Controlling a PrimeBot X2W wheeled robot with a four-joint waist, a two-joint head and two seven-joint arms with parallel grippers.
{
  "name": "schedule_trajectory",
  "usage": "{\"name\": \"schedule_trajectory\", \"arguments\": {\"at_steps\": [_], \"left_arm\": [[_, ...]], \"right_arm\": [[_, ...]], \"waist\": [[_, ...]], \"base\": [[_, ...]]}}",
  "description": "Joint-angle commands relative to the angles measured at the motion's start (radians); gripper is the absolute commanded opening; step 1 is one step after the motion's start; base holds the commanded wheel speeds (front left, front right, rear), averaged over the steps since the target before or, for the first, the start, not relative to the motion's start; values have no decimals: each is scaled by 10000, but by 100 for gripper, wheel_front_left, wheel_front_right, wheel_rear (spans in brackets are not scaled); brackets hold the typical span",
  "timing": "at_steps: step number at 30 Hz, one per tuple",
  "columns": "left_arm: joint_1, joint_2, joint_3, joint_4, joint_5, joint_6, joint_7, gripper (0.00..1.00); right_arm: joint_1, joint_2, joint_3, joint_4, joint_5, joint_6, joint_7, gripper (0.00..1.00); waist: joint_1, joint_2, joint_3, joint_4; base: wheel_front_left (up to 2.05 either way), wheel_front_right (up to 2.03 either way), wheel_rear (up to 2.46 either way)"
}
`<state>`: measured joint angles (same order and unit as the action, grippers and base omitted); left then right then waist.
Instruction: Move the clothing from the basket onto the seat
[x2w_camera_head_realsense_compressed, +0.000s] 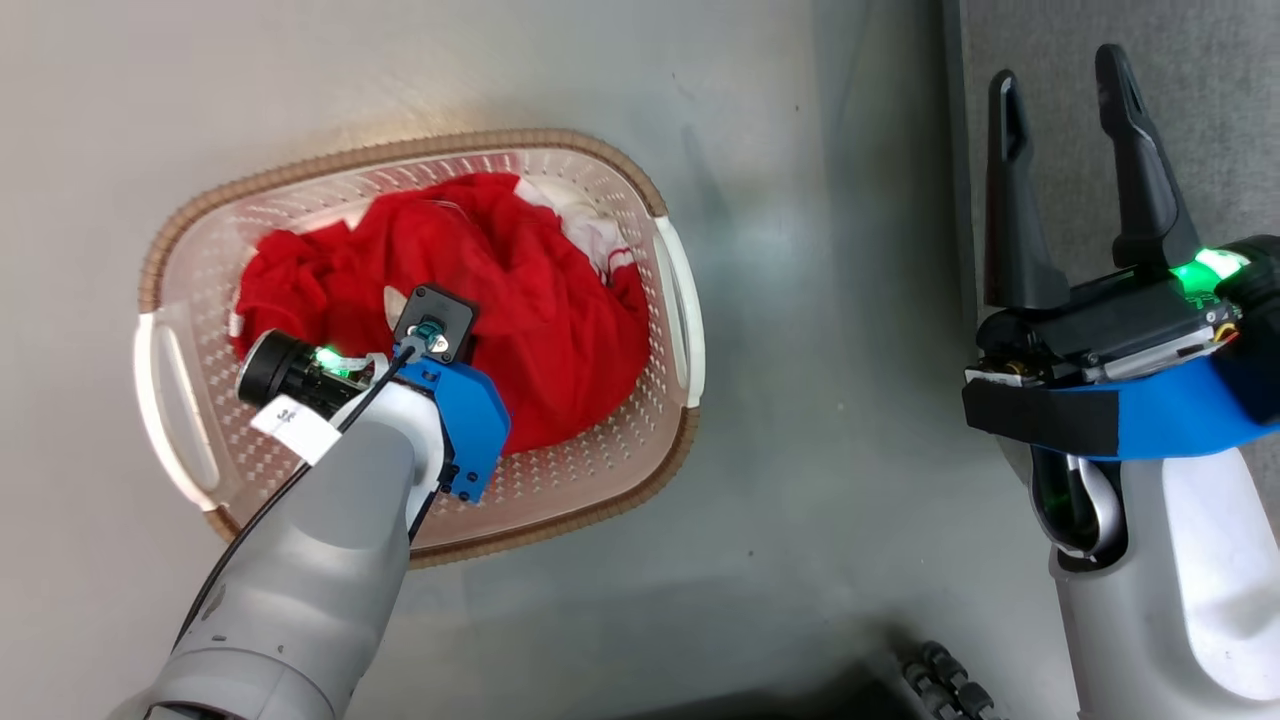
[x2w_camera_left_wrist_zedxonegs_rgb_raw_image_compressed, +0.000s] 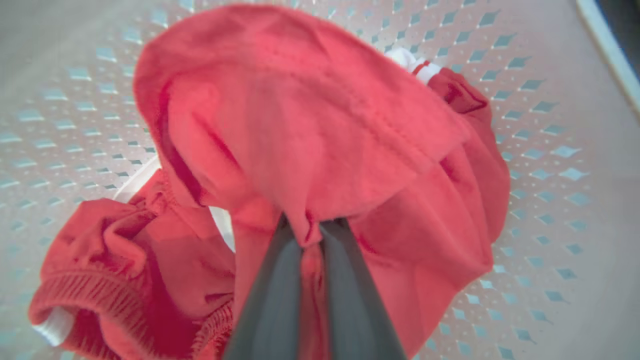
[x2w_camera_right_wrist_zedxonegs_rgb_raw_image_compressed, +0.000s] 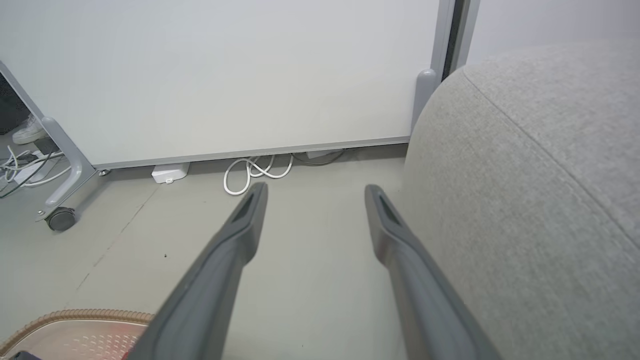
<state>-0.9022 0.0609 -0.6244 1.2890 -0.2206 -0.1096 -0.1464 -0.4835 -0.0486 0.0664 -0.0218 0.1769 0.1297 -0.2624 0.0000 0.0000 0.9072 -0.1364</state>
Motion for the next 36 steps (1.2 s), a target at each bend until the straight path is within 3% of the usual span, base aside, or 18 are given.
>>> {"name": "schedule_trajectory", "arguments": {"at_steps": [1,10,19,27,36], "left_arm": [[93,-5,-27,-44,-62,-33,-189,0],[471,-100,-233,-398,-357,-126,-1043,0],[1202,-113,-428,-1563,-803,20,-1190,0],[2200,-103,-103,-3094,-821,306,-1198,0],[3025,55,421,-4659,-596,343,-1200,0]], "right_arm": [[27,-31,5,33,-18,19,-38,100],[236,-31,-31,352,-164,19,-38,100],[754,-33,-28,740,-368,19,-37,100],[1350,-33,-5,1111,-430,19,-37,100],[2154,-31,161,1417,-234,19,-37,100]], "waist": [[0,0,-356,149],[0,0,-1707,387],[0,0,-3264,689],[0,0,-4797,976],[0,0,-6339,1046]], "base": [[0,0,0],[0,0,0],[0,0,0],[0,0,0],[0,0,0]]}}
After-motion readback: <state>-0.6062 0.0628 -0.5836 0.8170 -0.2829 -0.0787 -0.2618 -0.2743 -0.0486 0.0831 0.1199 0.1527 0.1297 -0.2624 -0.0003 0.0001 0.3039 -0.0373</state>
